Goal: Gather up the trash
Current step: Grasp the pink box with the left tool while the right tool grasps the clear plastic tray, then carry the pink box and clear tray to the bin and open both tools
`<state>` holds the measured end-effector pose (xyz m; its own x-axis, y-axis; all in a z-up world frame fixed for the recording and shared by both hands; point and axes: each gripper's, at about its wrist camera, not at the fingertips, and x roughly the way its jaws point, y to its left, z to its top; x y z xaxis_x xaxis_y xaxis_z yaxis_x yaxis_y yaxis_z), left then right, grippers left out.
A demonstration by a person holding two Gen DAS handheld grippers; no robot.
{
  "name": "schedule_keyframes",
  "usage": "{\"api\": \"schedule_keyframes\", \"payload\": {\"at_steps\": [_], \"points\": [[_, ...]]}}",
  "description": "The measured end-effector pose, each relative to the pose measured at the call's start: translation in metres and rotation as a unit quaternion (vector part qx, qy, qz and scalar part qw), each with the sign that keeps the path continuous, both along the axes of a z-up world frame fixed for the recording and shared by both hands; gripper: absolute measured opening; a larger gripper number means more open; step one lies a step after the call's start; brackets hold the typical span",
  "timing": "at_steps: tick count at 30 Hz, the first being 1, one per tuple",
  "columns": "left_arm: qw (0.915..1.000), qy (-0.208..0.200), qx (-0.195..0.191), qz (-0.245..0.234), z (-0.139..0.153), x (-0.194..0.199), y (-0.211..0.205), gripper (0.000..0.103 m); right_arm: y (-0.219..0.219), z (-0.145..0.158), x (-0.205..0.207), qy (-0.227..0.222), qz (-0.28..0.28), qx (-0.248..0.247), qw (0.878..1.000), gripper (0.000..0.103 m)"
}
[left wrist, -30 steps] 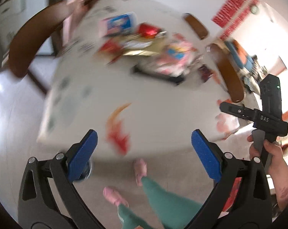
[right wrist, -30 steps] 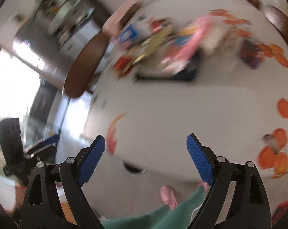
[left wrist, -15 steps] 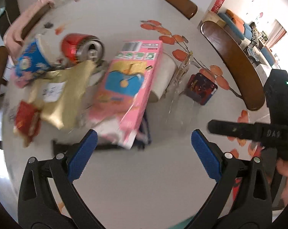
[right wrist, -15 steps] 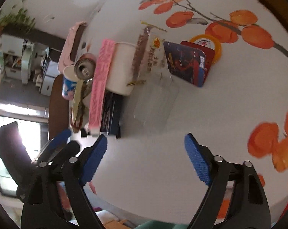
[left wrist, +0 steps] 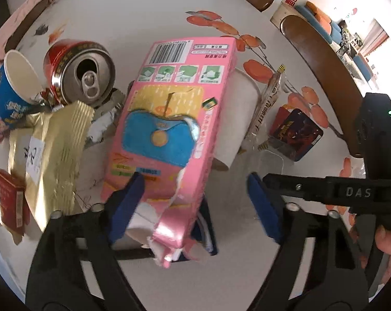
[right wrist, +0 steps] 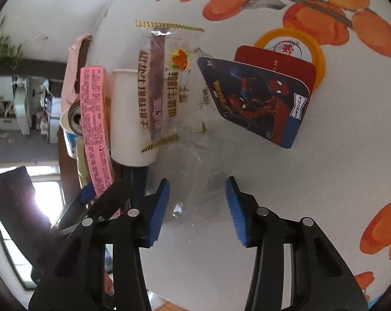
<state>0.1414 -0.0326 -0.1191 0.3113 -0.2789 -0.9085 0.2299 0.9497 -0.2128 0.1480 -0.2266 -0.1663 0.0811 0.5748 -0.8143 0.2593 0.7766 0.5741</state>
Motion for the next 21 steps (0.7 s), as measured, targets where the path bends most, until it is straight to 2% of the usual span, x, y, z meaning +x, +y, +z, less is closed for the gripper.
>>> {"api": "schedule_keyframes", "payload": {"at_steps": [3,5,7,10,21], "points": [[0.9997,-0.009,0.022,0.002,0.002,0.001,0.001,0.038,-0.003,0.0,-0.004,-0.005,-0.005,0.003,1.0,0.042],[0.9998,-0.003,0.018,-0.001,0.004,0.002,0.002,0.035,-0.008,0.002,-0.008,-0.006,-0.012,0.013,1.0,0.031],[0.9994,-0.01,0.029,-0.013,0.009,-0.001,-0.003,0.027,-0.015,0.006,-0.01,-0.009,-0.011,0.02,1.0,0.022],[0.9993,-0.019,0.027,-0.017,0.017,-0.004,-0.005,0.02,-0.02,0.012,-0.013,-0.015,-0.007,0.013,1.0,0.005],[0.9994,-0.033,0.004,-0.006,0.038,-0.025,0.002,0.013,-0.031,0.035,-0.033,-0.032,-0.019,0.043,0.998,0.003]]}}
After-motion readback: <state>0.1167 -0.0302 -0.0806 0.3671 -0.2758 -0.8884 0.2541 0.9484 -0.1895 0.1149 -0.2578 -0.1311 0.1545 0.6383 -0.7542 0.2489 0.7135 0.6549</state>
